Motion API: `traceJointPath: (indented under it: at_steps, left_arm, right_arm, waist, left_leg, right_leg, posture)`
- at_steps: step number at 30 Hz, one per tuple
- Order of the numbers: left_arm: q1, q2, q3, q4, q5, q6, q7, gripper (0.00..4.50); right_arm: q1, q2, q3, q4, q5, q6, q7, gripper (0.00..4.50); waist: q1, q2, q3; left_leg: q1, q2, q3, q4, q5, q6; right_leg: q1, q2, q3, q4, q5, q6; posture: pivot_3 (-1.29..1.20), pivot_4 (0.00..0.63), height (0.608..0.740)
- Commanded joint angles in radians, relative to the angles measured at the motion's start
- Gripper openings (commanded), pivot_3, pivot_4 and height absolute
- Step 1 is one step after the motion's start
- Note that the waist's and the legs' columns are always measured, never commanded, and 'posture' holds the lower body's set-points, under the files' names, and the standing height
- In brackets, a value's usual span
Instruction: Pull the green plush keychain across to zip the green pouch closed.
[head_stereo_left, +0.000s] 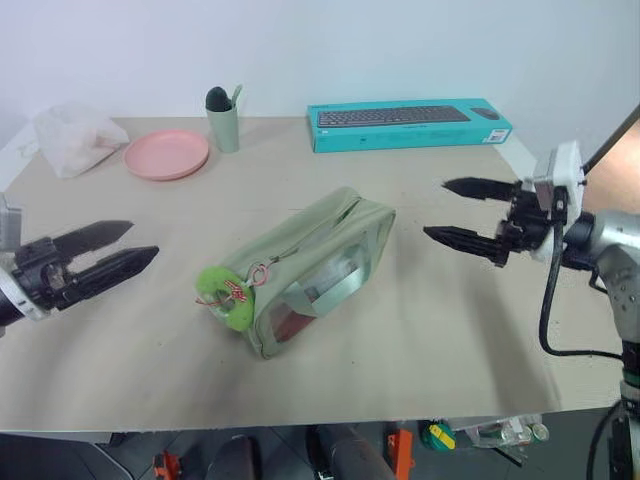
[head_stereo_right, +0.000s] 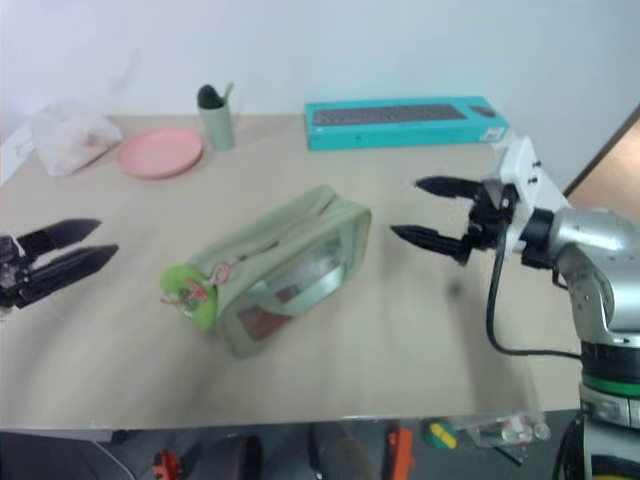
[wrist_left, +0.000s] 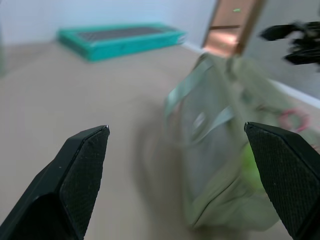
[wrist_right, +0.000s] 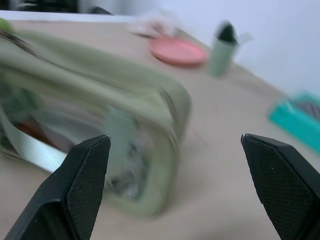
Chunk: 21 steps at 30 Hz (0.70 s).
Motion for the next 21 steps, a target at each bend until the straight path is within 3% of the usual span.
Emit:
traceJointPath:
  at_steps: [1,8,18,21]
  left_arm:
    - [-0.070,0.058,-0.003,-0.004,-0.049,0.009,-0.069,4.50]
    - [-0.098,0.067,-0.048,-0.018,-0.034,0.008,-0.123,4.50]
    - [0.006,0.013,-0.044,-0.131,-0.034,0.008,-0.099,4.50]
    - [0.038,0.003,-0.048,-0.164,-0.018,0.000,-0.096,4.50]
  right_arm:
    - [-0.085,0.018,0.100,-0.007,-0.061,-0.074,0.069,4.32]
    - [-0.223,0.083,0.269,0.095,-0.162,-0.180,0.205,4.32]
    - [-0.344,0.180,0.387,0.268,-0.274,-0.298,0.328,4.32]
    - [-0.340,0.189,0.404,0.295,-0.299,-0.313,0.339,3.51]
  waist:
    - [0.000,0.000,0.000]
    - [0.000,0.002,0.001]
    - [0.004,0.002,0.001]
    - [0.004,0.002,0.001]
  left_leg:
    - [0.000,0.000,0.000,0.000,0.000,0.000]
    - [-0.001,0.001,-0.002,0.000,-0.001,-0.001]
    - [-0.002,0.002,-0.004,0.000,-0.002,-0.002]
    - [-0.002,0.002,-0.004,0.000,-0.002,-0.002]
  right_leg:
    - [0.000,0.000,-0.001,0.000,0.000,0.000]
    - [0.000,0.000,-0.006,0.001,-0.003,-0.005]
    - [0.000,-0.001,-0.010,0.003,-0.005,-0.009]
    - [0.000,-0.001,-0.011,0.003,-0.005,-0.009]
  posture:
    - [0.00,0.150,0.739]
    - [0.00,0.150,0.739]
    - [0.00,0.150,0.739]
    - [0.00,0.150,0.739]
